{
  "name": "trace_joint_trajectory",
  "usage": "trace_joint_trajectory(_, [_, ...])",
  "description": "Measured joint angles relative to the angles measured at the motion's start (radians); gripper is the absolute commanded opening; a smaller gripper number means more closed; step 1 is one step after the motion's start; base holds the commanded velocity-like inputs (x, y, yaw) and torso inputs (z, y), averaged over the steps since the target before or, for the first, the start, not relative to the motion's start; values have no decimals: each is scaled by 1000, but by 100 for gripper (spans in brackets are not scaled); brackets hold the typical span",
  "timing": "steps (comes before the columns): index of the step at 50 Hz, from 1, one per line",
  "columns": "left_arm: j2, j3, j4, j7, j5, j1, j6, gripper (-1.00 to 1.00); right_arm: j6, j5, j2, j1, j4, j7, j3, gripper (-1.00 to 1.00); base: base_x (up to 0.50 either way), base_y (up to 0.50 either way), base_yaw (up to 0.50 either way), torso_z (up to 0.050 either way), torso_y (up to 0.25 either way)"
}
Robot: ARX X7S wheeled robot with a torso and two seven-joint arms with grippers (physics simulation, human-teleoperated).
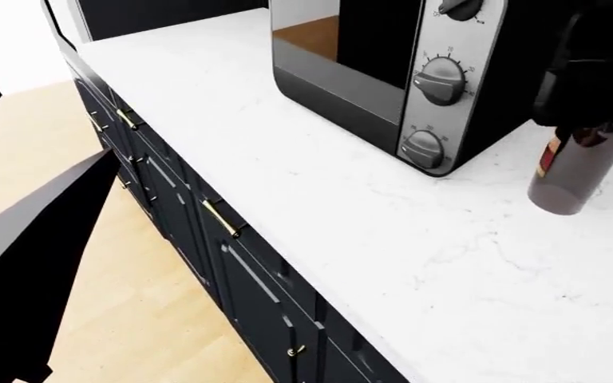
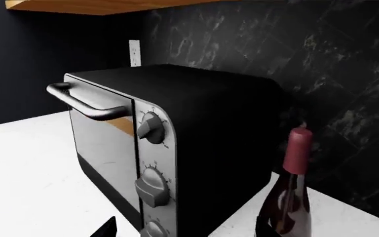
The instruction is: Move the drinks to the dining counter.
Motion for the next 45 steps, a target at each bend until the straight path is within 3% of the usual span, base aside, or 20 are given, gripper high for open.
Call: trace_joint_trajectory(45, [4, 1, -3, -3, -3, -5, -6, 100, -33, -77, 102, -82, 69, -22, -12, 100, 0, 0, 0, 0, 0])
